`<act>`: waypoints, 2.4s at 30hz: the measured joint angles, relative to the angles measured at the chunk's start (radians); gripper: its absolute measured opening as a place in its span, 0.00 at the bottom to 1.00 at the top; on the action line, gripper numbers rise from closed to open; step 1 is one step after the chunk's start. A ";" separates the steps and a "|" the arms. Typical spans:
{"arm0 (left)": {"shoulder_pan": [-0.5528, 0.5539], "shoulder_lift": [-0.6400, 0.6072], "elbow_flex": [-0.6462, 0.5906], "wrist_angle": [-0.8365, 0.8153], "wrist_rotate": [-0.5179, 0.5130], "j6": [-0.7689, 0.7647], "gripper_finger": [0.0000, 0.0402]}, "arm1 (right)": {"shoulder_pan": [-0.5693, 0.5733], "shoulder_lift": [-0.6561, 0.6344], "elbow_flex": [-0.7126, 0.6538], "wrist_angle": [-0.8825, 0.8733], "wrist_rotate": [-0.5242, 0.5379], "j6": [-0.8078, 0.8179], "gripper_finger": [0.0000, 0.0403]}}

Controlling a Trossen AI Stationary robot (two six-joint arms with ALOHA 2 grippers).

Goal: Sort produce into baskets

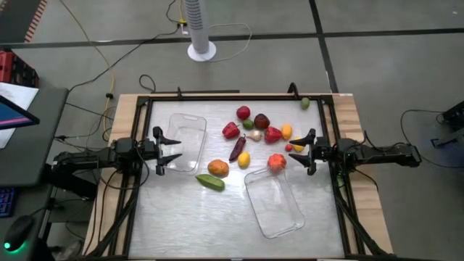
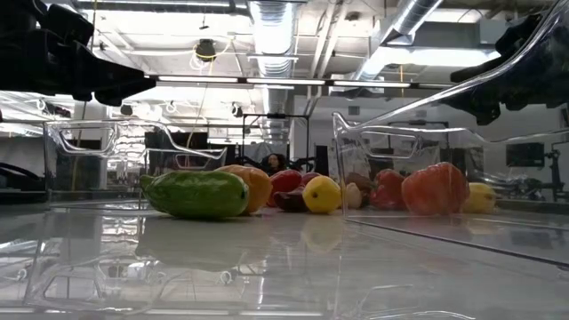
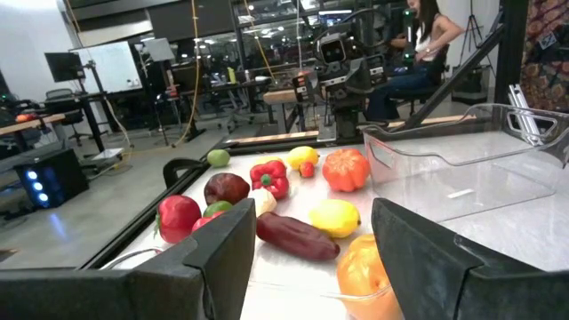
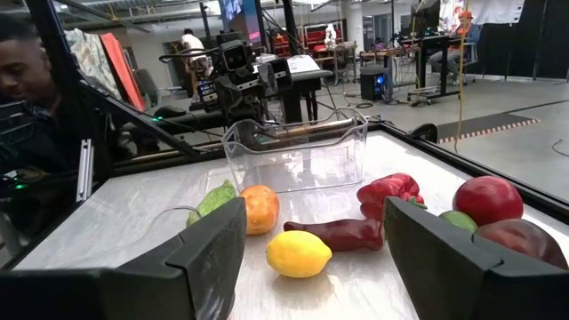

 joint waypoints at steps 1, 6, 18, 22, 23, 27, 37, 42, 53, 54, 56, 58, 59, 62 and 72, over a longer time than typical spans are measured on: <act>0.000 0.000 0.000 0.000 0.000 0.000 0.53 | 0.000 0.000 0.000 0.000 0.000 0.000 0.72; 0.000 0.000 0.000 0.000 0.000 0.000 0.53 | 0.000 0.000 0.000 0.000 0.000 0.000 0.72; 0.000 0.000 0.000 0.000 0.000 0.000 0.53 | 0.000 0.000 0.000 0.000 0.000 0.000 0.72; 0.000 0.000 0.000 0.000 0.000 0.000 0.53 | 0.000 0.000 0.000 0.000 0.000 0.000 0.72; 0.000 0.000 0.000 0.000 0.000 0.000 0.53 | 0.000 0.000 0.000 0.000 0.000 0.000 0.72; 0.000 0.000 0.000 0.000 0.000 0.000 0.53 | 0.000 0.000 0.000 0.000 0.000 0.000 0.72; 0.000 0.000 0.000 0.000 0.000 0.000 0.53 | 0.000 0.000 0.000 0.000 0.000 0.000 0.72; 0.000 0.000 0.000 0.000 0.000 0.000 0.53 | 0.000 0.000 0.000 0.000 0.000 0.000 0.72; 0.000 0.000 0.000 0.000 0.000 0.000 0.53 | 0.000 0.000 0.000 0.000 0.000 0.000 0.72; 0.000 0.000 0.000 0.000 0.000 0.000 0.53 | 0.000 0.000 0.000 0.000 0.000 0.000 0.72; 0.000 0.000 0.000 0.000 0.000 0.000 0.53 | 0.000 0.000 0.000 0.000 0.000 0.000 0.72; 0.000 0.000 0.000 0.000 0.000 0.000 0.53 | 0.000 0.000 0.000 0.000 0.000 0.000 0.72; 0.000 0.000 0.000 0.000 0.000 0.000 0.53 | 0.000 0.000 0.000 0.000 0.000 0.000 0.72; 0.000 0.000 0.000 0.000 0.000 0.000 0.53 | 0.000 0.000 0.000 0.000 0.000 0.000 0.72; 0.000 0.000 0.000 0.000 -0.002 0.230 0.53 | 0.000 0.000 0.000 0.019 0.004 -0.010 0.72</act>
